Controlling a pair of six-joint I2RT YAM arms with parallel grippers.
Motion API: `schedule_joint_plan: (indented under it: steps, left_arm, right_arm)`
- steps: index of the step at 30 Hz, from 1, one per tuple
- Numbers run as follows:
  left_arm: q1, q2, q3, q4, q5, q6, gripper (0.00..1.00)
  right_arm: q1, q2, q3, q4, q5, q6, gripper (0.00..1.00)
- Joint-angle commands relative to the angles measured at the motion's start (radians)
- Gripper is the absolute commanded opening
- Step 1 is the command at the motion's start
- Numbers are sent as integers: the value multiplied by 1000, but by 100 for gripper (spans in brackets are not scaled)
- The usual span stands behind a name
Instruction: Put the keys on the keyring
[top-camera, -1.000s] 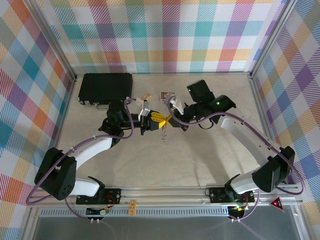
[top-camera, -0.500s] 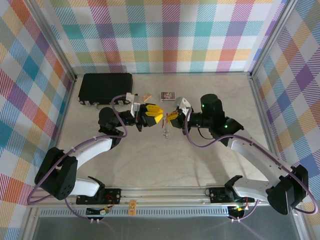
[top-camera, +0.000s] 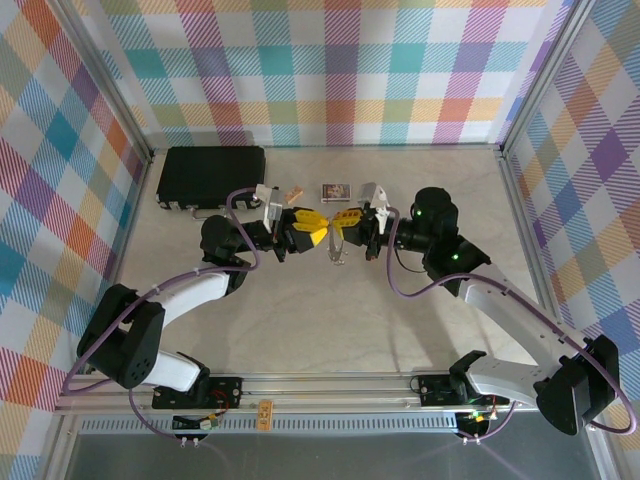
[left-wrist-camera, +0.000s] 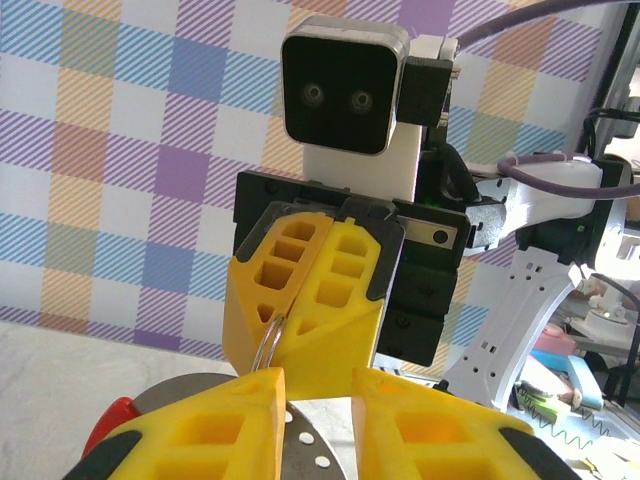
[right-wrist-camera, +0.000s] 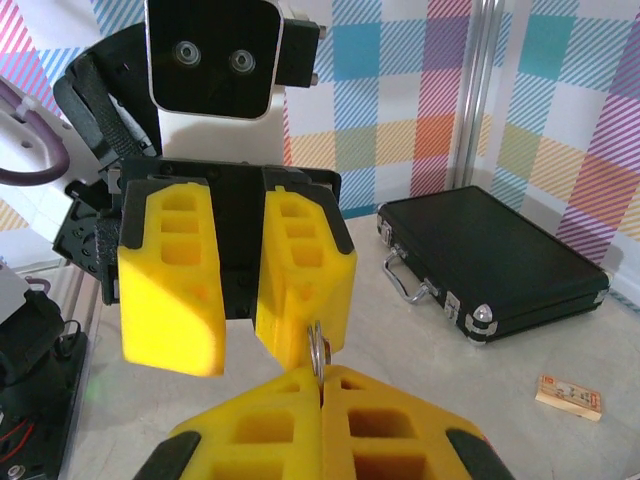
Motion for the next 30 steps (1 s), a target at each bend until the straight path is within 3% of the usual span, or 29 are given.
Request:
schedule_joint_plan:
  steps: [1, 15, 23, 26, 30]
  left_arm:
    - [6, 10, 14, 44, 18, 7, 24]
    - [42, -18, -2, 43, -37, 32, 26]
    - [39, 8, 28, 48, 8, 2, 26]
    - [31, 12, 29, 48, 36, 1, 18]
    - [21, 26, 29, 48, 60, -3, 0]
  right_arm:
    - [-4, -22, -7, 50, -40, 13, 0]
    - [-7, -21, 2, 16, -106, 47, 0]
    - [-7, -1, 22, 19, -150, 63, 0]
    - [-6, -4, 20, 27, -137, 64, 0]
    - [-8, -4, 19, 37, -121, 64, 0]
